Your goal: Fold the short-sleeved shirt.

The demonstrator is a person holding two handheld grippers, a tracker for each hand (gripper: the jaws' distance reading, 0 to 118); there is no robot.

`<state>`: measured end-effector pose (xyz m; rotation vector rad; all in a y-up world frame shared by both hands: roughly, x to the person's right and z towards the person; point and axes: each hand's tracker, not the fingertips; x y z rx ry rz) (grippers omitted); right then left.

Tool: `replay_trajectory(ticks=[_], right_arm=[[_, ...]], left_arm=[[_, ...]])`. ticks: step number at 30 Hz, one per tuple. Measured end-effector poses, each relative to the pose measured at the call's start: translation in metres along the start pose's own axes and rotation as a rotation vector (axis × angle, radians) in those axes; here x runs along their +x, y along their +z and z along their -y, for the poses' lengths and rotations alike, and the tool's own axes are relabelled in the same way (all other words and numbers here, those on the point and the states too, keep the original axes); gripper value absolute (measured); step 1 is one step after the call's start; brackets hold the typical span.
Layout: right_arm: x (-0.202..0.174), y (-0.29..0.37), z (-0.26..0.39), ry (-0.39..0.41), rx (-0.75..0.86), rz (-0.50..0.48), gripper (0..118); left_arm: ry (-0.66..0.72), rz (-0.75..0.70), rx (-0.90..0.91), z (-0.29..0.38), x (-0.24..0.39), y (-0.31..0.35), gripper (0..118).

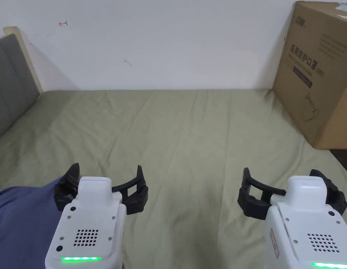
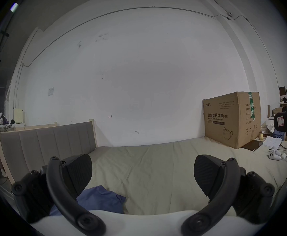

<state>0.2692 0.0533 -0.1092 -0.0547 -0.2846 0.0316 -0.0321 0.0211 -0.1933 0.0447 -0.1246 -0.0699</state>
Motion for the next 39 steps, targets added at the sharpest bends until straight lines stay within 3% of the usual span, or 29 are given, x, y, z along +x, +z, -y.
replay_trajectory(ticks=[5, 7, 9, 10, 11, 12, 13, 14, 15, 28, 32, 39], right_arm=[[0.000, 0.000, 0.000, 0.005, -0.003, 0.003, 117], [0.000, 0.000, 0.000, 0.004, -0.005, 0.005, 113], [0.000, 0.001, -0.001, 0.004, -0.008, 0.012, 112], [-0.001, 0.001, -0.002, 0.007, -0.011, 0.020, 106], [-0.001, 0.001, -0.002, 0.008, -0.014, 0.022, 96], [0.000, 0.001, -0.002, 0.009, -0.014, 0.024, 66], [-0.001, 0.000, -0.002, 0.014, -0.017, 0.035, 40], [-0.001, -0.001, -0.002, 0.017, -0.018, 0.043, 15], [-0.001, 0.000, -0.003, 0.016, -0.014, 0.047, 1], [-0.006, -0.004, -0.006, 0.009, -0.014, -0.001, 0], [-0.026, -0.010, -0.009, 0.021, -0.006, -0.077, 0], [-0.097, -0.022, -0.011, 0.019, 0.001, -0.291, 0]], left_arm=[[-0.003, -0.001, -0.010, -0.001, 0.000, -0.001, 108], [-0.004, 0.011, -0.010, -0.002, 0.000, 0.001, 93], [0.006, 0.027, -0.015, -0.003, -0.001, 0.001, 89], [0.023, 0.045, -0.022, -0.003, -0.002, 0.001, 75], [0.050, 0.072, -0.042, -0.004, -0.002, 0.000, 57], [0.068, 0.084, -0.068, -0.004, -0.004, -0.001, 27], [0.058, 0.066, -0.065, -0.005, -0.002, -0.002, 7], [0.057, 0.054, -0.055, -0.004, -0.001, -0.001, 2], [0.062, 0.061, -0.055, -0.004, -0.001, 0.000, 2], [0.085, 0.047, -0.066, -0.007, -0.010, 0.000, 0], [0.066, -0.020, -0.071, -0.006, -0.032, 0.006, 0], [0.044, -0.231, -0.080, -0.007, -0.102, 0.039, 0]])
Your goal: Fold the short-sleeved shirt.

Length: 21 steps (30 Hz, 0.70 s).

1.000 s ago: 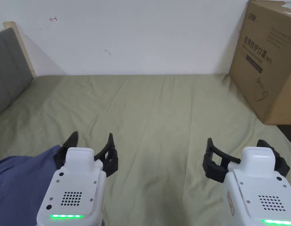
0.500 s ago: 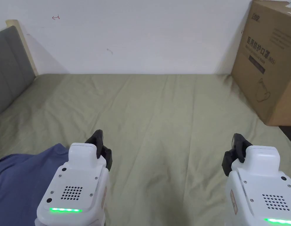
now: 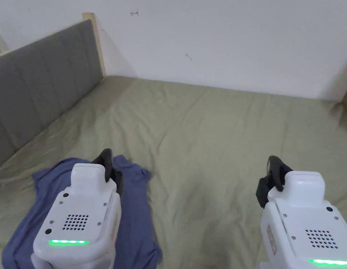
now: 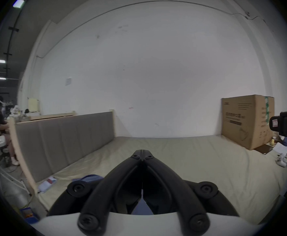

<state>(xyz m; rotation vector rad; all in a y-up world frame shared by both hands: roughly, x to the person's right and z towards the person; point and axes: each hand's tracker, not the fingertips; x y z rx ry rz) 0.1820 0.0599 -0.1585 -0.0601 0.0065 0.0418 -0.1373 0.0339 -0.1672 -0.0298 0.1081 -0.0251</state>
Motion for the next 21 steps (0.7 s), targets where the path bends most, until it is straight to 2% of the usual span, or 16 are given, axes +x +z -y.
replay_trajectory(ticks=[6, 12, 16, 21], right_arm=[[-0.065, -0.016, -0.001, -0.008, 0.003, -0.178, 0], [-0.115, -0.018, 0.000, -0.014, 0.003, -0.291, 0], [-0.133, -0.017, 0.003, -0.008, -0.005, -0.336, 0], [-0.135, -0.017, 0.004, 0.003, -0.011, -0.346, 0]], left_arm=[[0.002, -0.192, -0.024, 0.003, -0.074, 0.027, 0], [-0.022, -0.319, -0.047, 0.004, -0.125, 0.054, 0], [-0.029, -0.354, -0.066, 0.006, -0.141, 0.062, 0], [-0.008, -0.334, -0.116, 0.012, -0.144, 0.054, 0]])
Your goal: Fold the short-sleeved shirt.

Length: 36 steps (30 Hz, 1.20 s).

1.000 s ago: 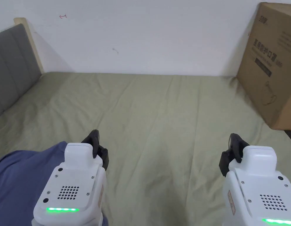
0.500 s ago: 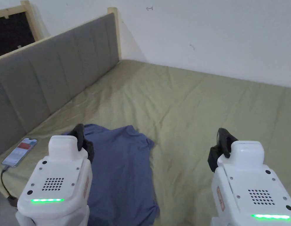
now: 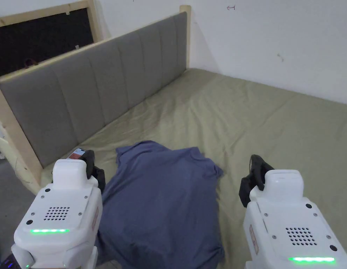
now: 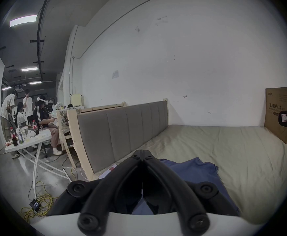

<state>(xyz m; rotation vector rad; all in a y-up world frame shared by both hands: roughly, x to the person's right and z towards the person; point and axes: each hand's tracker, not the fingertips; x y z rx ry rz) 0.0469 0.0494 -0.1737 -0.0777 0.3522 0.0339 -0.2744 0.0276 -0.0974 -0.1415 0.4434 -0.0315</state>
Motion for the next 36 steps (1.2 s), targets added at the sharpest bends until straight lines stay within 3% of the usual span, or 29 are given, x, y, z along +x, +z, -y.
replay_trajectory(ticks=[11, 21, 22, 23, 24, 25, 26, 27, 36], right_arm=[[0.038, 0.003, 0.002, 0.014, -0.012, 0.090, 0], [0.083, 0.003, 0.014, 0.014, -0.053, 0.211, 0], [0.088, 0.003, 0.016, 0.014, -0.059, 0.221, 0], [0.092, 0.004, 0.018, 0.014, -0.064, 0.230, 0], [0.096, 0.004, 0.020, 0.015, -0.071, 0.240, 0], [0.100, 0.004, 0.023, 0.017, -0.078, 0.250, 0], [0.104, 0.004, 0.025, 0.019, -0.086, 0.258, 0], [0.107, 0.004, 0.027, 0.020, -0.094, 0.265, 0], [0.134, 0.004, 0.047, -0.008, -0.156, 0.328, 0]], left_arm=[[0.030, 0.188, -0.227, 0.004, 0.051, -0.062, 0], [0.096, 0.314, -0.722, 0.050, 0.121, -0.174, 5], [0.087, 0.310, -0.762, 0.060, 0.128, -0.182, 11], [0.061, 0.304, -0.800, 0.068, 0.134, -0.190, 27], [0.032, 0.295, -0.830, 0.078, 0.139, -0.198, 58], [0.007, 0.293, -0.867, 0.087, 0.144, -0.206, 81], [-0.014, 0.284, -0.900, 0.096, 0.147, -0.210, 99], [-0.023, 0.278, -0.920, 0.104, 0.150, -0.214, 109], [-0.006, 0.246, -0.996, 0.144, 0.155, -0.219, 108]])
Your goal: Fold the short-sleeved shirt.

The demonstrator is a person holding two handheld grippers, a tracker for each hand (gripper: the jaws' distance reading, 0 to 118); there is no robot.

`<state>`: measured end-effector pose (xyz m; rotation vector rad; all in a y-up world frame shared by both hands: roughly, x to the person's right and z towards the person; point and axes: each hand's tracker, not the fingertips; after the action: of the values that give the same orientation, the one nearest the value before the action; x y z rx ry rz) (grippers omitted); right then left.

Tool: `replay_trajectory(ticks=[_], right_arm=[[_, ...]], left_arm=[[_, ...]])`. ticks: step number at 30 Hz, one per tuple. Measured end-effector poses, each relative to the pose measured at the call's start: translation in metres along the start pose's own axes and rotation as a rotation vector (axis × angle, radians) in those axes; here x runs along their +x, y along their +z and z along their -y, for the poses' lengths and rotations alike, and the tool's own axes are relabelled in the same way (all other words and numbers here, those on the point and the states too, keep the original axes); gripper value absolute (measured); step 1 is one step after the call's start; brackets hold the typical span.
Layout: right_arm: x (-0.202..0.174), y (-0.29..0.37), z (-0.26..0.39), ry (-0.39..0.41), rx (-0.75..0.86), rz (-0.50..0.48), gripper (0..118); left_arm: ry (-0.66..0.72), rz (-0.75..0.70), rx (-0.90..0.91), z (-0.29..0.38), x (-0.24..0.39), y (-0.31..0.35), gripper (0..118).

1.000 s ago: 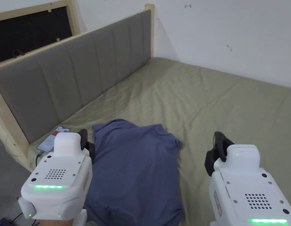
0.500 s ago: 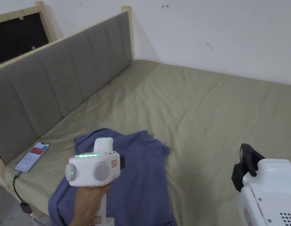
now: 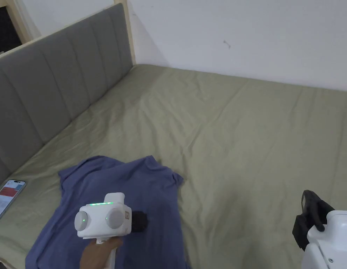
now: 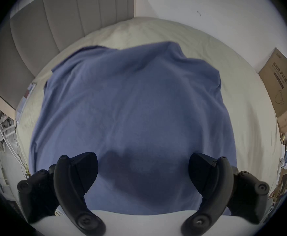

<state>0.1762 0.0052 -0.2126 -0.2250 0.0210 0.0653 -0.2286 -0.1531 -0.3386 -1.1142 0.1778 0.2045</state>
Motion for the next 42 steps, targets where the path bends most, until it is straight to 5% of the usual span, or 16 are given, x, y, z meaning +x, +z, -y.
replay_trajectory(ticks=[5, 8, 11, 19, 26, 42], right_arm=[[0.005, -0.001, 0.005, -0.003, -0.022, 0.005, 0], [0.008, 0.000, 0.007, -0.005, -0.023, 0.007, 0], [0.011, 0.002, 0.006, -0.016, -0.023, 0.009, 0], [0.019, 0.010, 0.004, -0.033, -0.008, 0.019, 0], [0.030, 0.022, -0.001, -0.066, 0.015, 0.035, 0], [0.098, 0.096, -0.027, -0.062, 0.143, 0.192, 0]], left_arm=[[-0.055, -0.037, -0.003, 0.003, 0.013, 0.002, 101], [-0.125, -0.040, 0.041, 0.002, 0.019, 0.012, 63], [-0.152, -0.042, 0.058, 0.004, 0.018, 0.015, 7], [0.055, 0.262, 0.146, 0.007, -0.007, 0.067, 6], [0.088, 0.492, 0.217, 0.003, 0.023, 0.128, 6], [-0.354, 0.934, 0.377, -0.064, 0.237, 0.300, 5]])
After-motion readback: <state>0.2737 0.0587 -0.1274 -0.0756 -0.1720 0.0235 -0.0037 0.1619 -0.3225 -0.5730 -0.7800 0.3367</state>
